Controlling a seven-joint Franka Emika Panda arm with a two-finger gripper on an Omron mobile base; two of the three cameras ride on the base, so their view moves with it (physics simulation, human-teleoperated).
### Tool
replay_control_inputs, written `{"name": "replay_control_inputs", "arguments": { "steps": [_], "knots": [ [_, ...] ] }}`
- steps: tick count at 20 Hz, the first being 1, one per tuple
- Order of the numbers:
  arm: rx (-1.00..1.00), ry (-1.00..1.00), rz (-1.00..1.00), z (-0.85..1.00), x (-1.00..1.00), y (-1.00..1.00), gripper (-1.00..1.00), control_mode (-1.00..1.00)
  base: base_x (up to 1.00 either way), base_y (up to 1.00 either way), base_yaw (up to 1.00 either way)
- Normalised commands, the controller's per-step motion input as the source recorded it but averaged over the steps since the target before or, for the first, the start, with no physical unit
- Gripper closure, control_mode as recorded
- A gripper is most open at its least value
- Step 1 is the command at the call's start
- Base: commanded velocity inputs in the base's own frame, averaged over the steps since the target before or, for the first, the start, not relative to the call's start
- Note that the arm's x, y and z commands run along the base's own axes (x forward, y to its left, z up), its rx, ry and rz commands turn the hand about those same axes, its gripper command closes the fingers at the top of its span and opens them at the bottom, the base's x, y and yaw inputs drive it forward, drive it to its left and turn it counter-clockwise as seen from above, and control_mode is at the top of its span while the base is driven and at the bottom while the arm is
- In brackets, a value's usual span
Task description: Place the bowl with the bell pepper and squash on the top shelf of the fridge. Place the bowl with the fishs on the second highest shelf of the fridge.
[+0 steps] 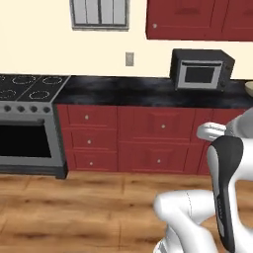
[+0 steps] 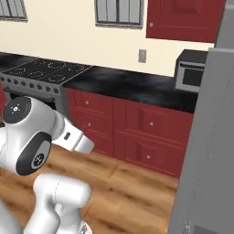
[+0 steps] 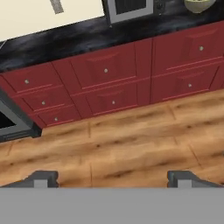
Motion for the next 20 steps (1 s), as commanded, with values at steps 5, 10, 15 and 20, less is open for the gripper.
{"name": "replay_control_inputs", "arguments": {
  "steps": [5, 10, 15, 20],
  "knots": [
    [0.0, 0.0, 0.0, 0.0, 0.0, 0.0, -1.0, 1.0, 1.0, -0.41, -0.04],
    [0.0, 0.0, 0.0, 0.0, 0.0, 0.0, -1.0, 1.0, 1.0, -0.87, 0.0],
    [0.0, 0.0, 0.0, 0.0, 0.0, 0.0, -1.0, 1.0, 1.0, -1.0, -0.07],
    [0.0, 0.0, 0.0, 0.0, 0.0, 0.0, -1.0, 1.0, 0.78, -1.0, -0.08]
  ]
}}
